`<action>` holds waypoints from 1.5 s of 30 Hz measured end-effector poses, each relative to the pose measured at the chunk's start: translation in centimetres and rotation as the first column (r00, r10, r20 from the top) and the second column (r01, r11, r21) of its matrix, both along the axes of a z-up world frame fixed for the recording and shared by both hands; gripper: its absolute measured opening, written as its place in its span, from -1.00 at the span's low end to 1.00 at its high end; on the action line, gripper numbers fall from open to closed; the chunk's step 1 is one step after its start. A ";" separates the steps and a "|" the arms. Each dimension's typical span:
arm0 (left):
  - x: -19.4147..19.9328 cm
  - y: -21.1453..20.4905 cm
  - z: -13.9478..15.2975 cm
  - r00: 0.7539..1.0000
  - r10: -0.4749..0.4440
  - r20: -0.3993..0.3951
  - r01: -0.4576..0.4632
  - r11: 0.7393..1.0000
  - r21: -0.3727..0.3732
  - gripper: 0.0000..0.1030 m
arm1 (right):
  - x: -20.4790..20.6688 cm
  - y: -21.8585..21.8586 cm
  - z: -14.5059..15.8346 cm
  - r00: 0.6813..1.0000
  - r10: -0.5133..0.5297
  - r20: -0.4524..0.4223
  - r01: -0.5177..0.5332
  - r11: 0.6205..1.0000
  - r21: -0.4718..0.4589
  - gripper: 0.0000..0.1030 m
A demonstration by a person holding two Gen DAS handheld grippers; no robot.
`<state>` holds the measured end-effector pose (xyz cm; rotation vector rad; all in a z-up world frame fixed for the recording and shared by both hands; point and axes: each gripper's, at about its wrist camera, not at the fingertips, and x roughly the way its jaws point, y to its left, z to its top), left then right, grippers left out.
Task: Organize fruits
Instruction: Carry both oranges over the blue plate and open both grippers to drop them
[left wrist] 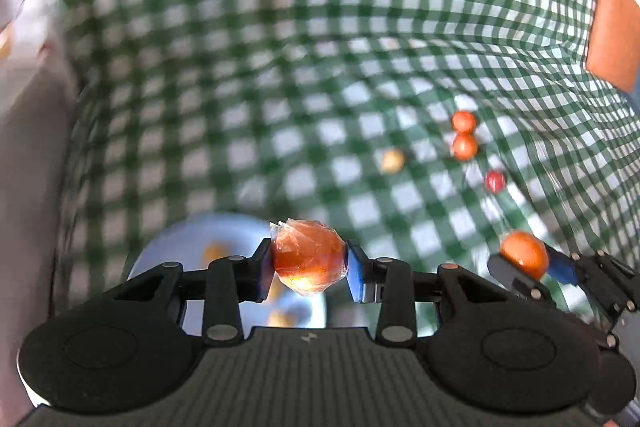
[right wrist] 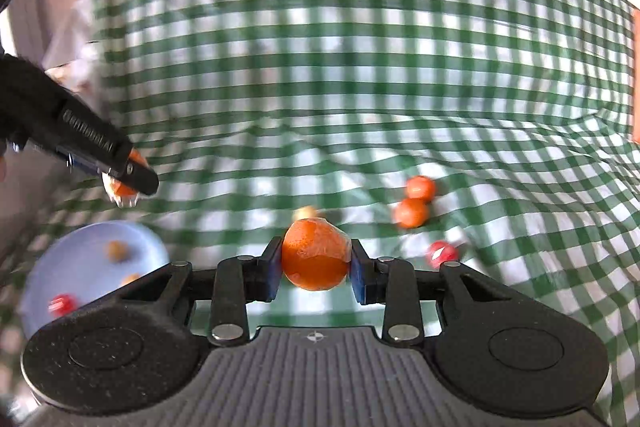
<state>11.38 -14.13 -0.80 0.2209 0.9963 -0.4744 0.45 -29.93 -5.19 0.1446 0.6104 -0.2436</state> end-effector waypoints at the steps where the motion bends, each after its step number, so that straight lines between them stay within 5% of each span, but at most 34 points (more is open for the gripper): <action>1: -0.9 1.3 0.2 1.000 0.011 0.001 -0.011 1.000 0.000 -0.20 | -0.5 1.1 0.5 1.000 0.021 -0.003 -0.021 1.000 0.005 -0.32; 10: -7.9 12.7 1.0 0.991 0.138 0.000 -0.137 0.990 0.025 -0.20 | -4.8 11.1 3.8 0.978 0.210 -0.009 -0.210 0.977 0.034 -0.32; 19: -11.9 18.2 1.4 0.979 0.203 0.037 -0.203 0.979 0.015 -0.20 | -7.1 18.9 5.4 0.941 0.338 -0.016 -0.338 0.941 0.019 -0.32; 45: -13.6 18.8 1.4 0.977 0.209 0.046 -0.207 0.977 -0.039 -0.20 | -8.8 22.0 6.1 0.926 0.378 -0.013 -0.378 0.923 -0.075 -0.32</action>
